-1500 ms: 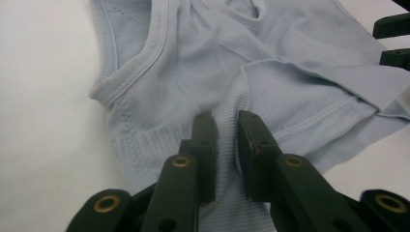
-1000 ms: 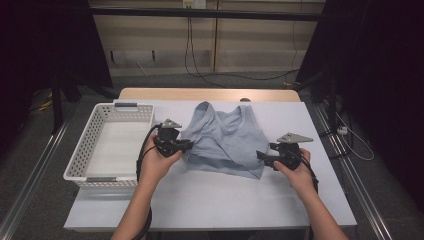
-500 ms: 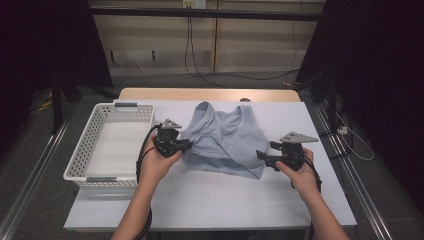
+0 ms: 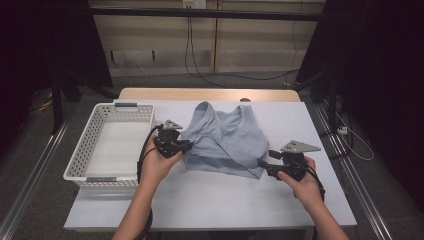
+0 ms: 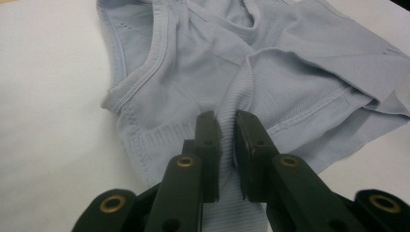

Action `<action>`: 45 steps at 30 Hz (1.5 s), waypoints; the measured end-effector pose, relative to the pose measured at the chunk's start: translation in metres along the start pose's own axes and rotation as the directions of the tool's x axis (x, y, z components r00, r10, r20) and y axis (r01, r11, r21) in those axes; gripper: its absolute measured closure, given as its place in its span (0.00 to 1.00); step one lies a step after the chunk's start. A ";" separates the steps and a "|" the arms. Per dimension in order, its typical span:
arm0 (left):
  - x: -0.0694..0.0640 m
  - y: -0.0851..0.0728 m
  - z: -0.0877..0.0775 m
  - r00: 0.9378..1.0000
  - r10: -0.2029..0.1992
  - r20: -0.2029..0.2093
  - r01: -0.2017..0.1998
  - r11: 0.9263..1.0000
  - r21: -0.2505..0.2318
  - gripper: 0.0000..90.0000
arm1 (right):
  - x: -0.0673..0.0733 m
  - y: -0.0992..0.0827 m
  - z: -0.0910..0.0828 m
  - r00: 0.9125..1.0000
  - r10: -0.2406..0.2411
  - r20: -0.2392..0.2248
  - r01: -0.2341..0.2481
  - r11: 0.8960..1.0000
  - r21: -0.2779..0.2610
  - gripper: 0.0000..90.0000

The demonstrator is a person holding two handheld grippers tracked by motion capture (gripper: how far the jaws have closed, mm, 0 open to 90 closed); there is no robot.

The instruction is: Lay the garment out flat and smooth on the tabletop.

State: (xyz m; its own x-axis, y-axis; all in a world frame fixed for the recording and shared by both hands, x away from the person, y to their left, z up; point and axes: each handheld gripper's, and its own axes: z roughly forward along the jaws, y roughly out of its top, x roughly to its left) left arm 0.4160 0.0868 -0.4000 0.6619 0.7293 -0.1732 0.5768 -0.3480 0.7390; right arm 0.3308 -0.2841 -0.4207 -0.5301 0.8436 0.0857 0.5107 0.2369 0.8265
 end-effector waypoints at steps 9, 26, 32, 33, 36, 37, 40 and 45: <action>0.001 -0.002 0.000 1.000 -0.005 0.000 0.005 1.000 -0.008 0.90 | 0.010 -0.003 -0.005 0.999 -0.030 -0.030 0.030 1.000 -0.004 0.64; -0.001 0.000 -0.003 1.000 0.009 -0.004 -0.009 1.000 -0.021 0.89 | 0.022 -0.012 0.032 0.995 -0.062 -0.082 0.070 0.992 0.102 0.74; -0.001 0.000 -0.003 1.000 0.003 0.021 -0.002 0.999 -0.032 0.89 | 0.018 -0.007 0.045 0.997 -0.059 -0.043 0.063 0.993 0.096 0.73; -0.001 0.000 -0.004 1.000 0.010 0.024 -0.010 0.999 -0.032 0.89 | 0.018 -0.007 0.046 0.998 -0.057 -0.034 0.060 0.994 0.095 0.73; -0.002 0.000 -0.006 1.000 0.009 0.028 -0.008 0.999 -0.041 0.89 | 0.013 -0.005 0.051 0.999 -0.041 -0.016 0.042 0.996 0.080 0.73; -0.003 0.000 -0.006 1.000 0.011 0.029 -0.009 0.999 -0.042 0.89 | 0.012 -0.005 0.052 0.999 -0.039 -0.013 0.040 0.996 0.082 0.72; -0.003 -0.001 -0.006 0.999 0.022 0.028 -0.021 0.999 -0.035 0.89 | 0.012 -0.006 0.056 0.999 -0.049 -0.011 0.050 0.994 0.099 0.69; -0.004 -0.004 -0.005 1.000 0.022 0.021 -0.021 0.999 -0.028 0.89 | 0.018 -0.007 0.063 0.994 -0.109 0.008 0.107 0.985 0.139 0.68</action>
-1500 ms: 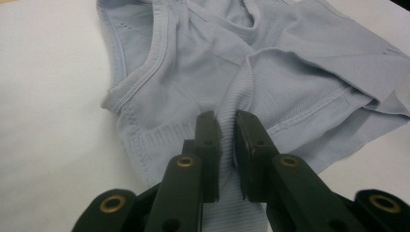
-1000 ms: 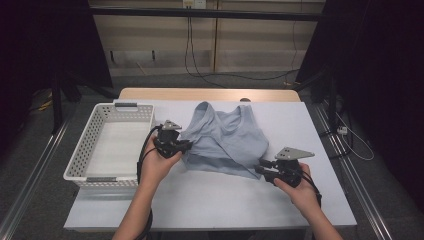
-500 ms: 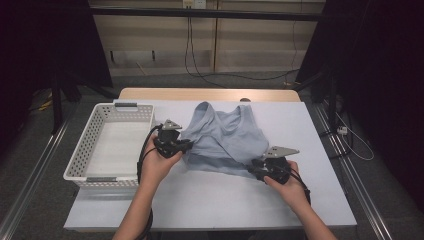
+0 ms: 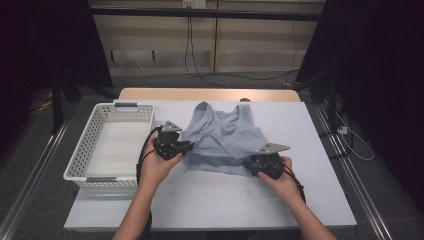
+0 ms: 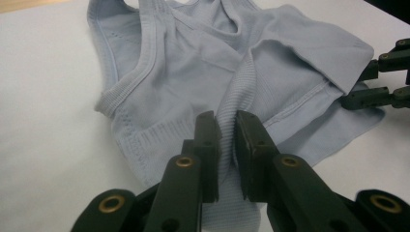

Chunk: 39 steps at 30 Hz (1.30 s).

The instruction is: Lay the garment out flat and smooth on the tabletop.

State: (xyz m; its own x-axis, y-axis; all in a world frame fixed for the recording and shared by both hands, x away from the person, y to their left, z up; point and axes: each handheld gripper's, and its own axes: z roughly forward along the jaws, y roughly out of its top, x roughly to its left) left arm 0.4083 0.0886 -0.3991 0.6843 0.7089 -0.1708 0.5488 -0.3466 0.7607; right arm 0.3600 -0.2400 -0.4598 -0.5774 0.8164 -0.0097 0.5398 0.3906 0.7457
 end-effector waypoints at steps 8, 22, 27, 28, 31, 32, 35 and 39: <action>0.001 -0.002 0.000 1.000 0.008 -0.012 -0.008 1.000 0.001 0.89 | -0.006 -0.001 -0.001 0.999 0.030 -0.017 -0.031 0.999 -0.018 0.95; 0.003 -0.003 0.000 0.999 0.015 -0.028 -0.015 1.000 -0.002 0.89 | -0.005 0.001 -0.023 0.995 0.046 -0.088 -0.052 0.997 -0.059 1.00; 0.002 -0.003 0.001 0.999 0.023 -0.032 -0.023 1.000 -0.003 0.89 | -0.007 -0.002 -0.034 0.992 0.063 -0.109 -0.071 0.995 -0.071 1.00; 0.002 -0.003 0.001 0.999 0.022 -0.033 -0.022 1.000 -0.003 0.89 | -0.008 -0.003 -0.035 0.991 0.069 -0.112 -0.078 0.994 -0.074 1.00; 0.002 -0.004 0.001 0.999 0.019 -0.034 -0.020 1.000 -0.004 0.89 | -0.008 -0.004 -0.041 0.992 0.056 -0.112 -0.066 0.994 -0.082 1.00; 0.002 -0.004 0.001 0.999 0.021 -0.035 -0.021 1.000 -0.004 0.89 | -0.008 -0.005 -0.043 0.992 0.055 -0.114 -0.065 0.994 -0.083 1.00; 0.001 -0.004 0.002 0.999 0.024 -0.043 -0.024 1.000 -0.007 0.89 | -0.009 -0.007 -0.048 0.992 0.055 -0.115 -0.065 0.994 -0.084 1.00; 0.000 -0.003 0.004 0.999 0.026 -0.042 -0.026 1.000 -0.004 0.89 | -0.015 -0.012 -0.055 0.989 0.078 -0.127 -0.089 0.993 -0.078 1.00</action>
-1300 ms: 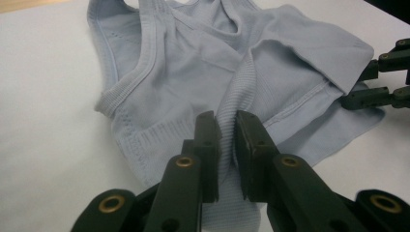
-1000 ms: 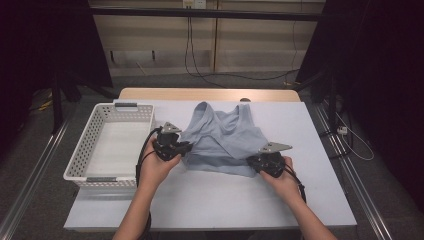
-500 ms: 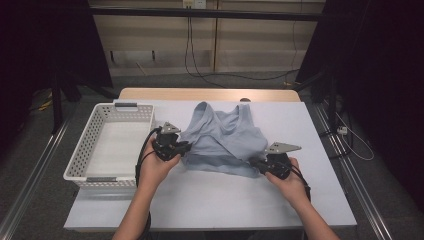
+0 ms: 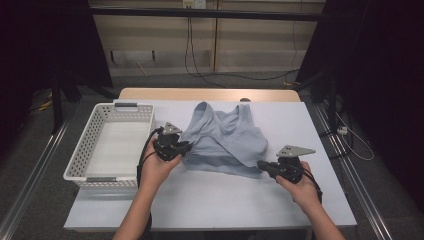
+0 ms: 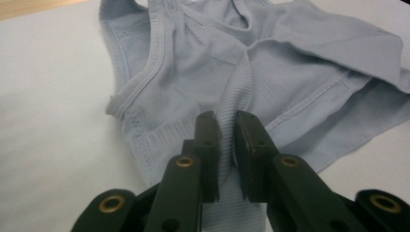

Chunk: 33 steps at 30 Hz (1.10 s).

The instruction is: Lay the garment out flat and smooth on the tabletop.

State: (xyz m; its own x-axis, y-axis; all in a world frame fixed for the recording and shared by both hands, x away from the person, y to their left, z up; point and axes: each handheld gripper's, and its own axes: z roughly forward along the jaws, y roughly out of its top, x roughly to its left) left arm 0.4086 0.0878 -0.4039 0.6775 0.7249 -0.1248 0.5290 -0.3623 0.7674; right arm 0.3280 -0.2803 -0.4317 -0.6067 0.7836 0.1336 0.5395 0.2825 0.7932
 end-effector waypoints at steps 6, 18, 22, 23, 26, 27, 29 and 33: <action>-0.003 -0.002 0.002 1.000 0.010 -0.004 -0.010 1.000 -0.002 0.89 | -0.005 -0.007 -0.012 0.999 -0.005 0.040 0.005 1.000 0.017 1.00; -0.006 -0.004 0.001 1.000 0.024 -0.019 -0.024 0.999 -0.026 0.89 | 0.012 -0.001 0.009 0.997 -0.055 0.052 0.055 0.998 0.011 0.76; -0.009 -0.002 0.001 0.999 0.035 -0.018 -0.035 0.999 -0.026 0.88 | 0.021 0.002 0.028 0.993 -0.100 0.057 0.096 0.994 0.055 0.62; -0.009 -0.002 0.001 0.999 0.034 -0.017 -0.035 0.999 -0.026 0.88 | 0.023 0.001 0.032 0.991 -0.116 0.073 0.111 0.991 0.070 0.61; -0.009 -0.003 0.001 1.000 0.027 -0.013 -0.027 0.999 -0.029 0.88 | 0.023 -0.001 0.041 0.985 -0.137 0.100 0.126 0.986 0.105 0.67; -0.009 -0.003 0.001 1.000 0.025 -0.011 -0.025 0.999 -0.027 0.87 | 0.023 -0.002 0.042 0.983 -0.148 0.110 0.136 0.985 0.111 0.73; -0.010 -0.003 0.001 1.000 0.027 -0.013 -0.028 0.999 -0.028 0.87 | 0.020 -0.002 0.042 0.984 -0.132 0.121 0.120 0.987 0.107 0.82; -0.011 -0.004 -0.001 1.000 0.024 -0.010 -0.025 0.999 -0.026 0.86 | 0.011 -0.004 0.039 0.989 -0.104 0.108 0.094 0.991 0.097 0.98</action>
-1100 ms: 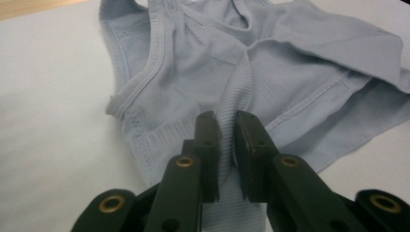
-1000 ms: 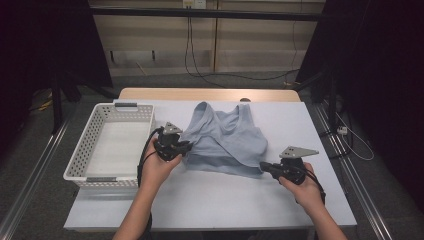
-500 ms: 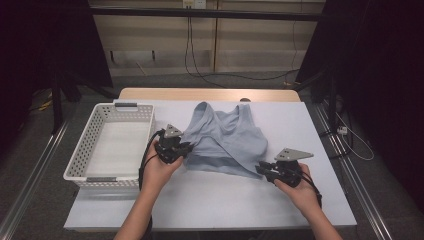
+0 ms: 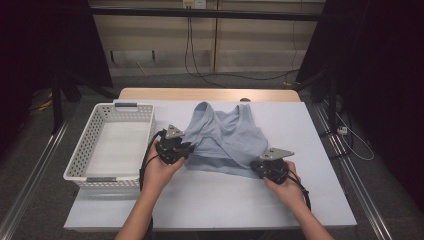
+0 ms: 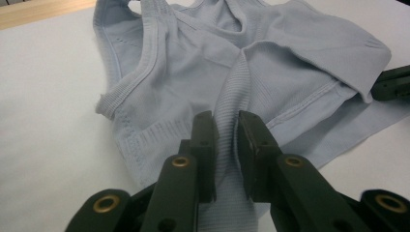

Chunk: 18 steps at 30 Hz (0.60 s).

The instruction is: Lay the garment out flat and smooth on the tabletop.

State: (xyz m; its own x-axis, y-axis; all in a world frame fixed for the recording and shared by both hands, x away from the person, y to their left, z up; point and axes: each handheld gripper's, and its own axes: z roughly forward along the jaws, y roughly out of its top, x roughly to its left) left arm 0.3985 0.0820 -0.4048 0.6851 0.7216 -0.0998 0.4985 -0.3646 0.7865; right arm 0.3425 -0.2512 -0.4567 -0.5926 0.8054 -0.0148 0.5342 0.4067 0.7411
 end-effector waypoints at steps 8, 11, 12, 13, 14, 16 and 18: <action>0.002 -0.001 -0.005 1.000 -0.010 0.001 0.010 1.000 0.000 0.86 | -0.007 0.000 -0.022 0.997 0.041 -0.058 -0.044 0.998 -0.043 0.98; 0.002 -0.002 -0.006 1.000 -0.006 0.004 0.006 1.000 0.002 0.86 | -0.011 -0.004 -0.034 0.995 0.061 -0.074 -0.066 0.995 -0.071 0.98; 0.001 -0.002 -0.007 1.000 -0.008 0.005 0.008 1.000 0.005 0.86 | -0.012 -0.006 -0.037 0.995 0.061 -0.080 -0.067 0.995 -0.074 0.98; 0.001 -0.003 -0.007 1.000 -0.010 0.005 0.010 1.000 0.003 0.86 | -0.013 -0.008 -0.039 0.994 0.065 -0.086 -0.071 0.995 -0.071 0.98; 0.000 -0.003 -0.008 1.000 -0.007 0.008 0.007 1.000 0.005 0.86 | -0.014 -0.010 -0.040 0.994 0.068 -0.084 -0.073 0.995 -0.069 0.98; 0.000 -0.005 -0.010 1.000 -0.012 0.011 0.012 1.000 0.007 0.85 | -0.016 -0.013 -0.043 0.994 0.073 -0.087 -0.079 0.995 -0.068 0.98; 0.000 -0.008 -0.012 1.000 -0.008 0.020 0.008 1.000 0.018 0.85 | -0.017 -0.015 -0.045 0.993 0.080 -0.090 -0.086 0.994 -0.065 0.98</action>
State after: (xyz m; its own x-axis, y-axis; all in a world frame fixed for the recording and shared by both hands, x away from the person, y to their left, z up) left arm 0.3884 0.0914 -0.4038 0.6913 0.7129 -0.1180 0.5133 -0.3695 0.7746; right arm 0.3172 -0.2901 -0.4374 -0.6002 0.7929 0.1052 0.5428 0.3072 0.7817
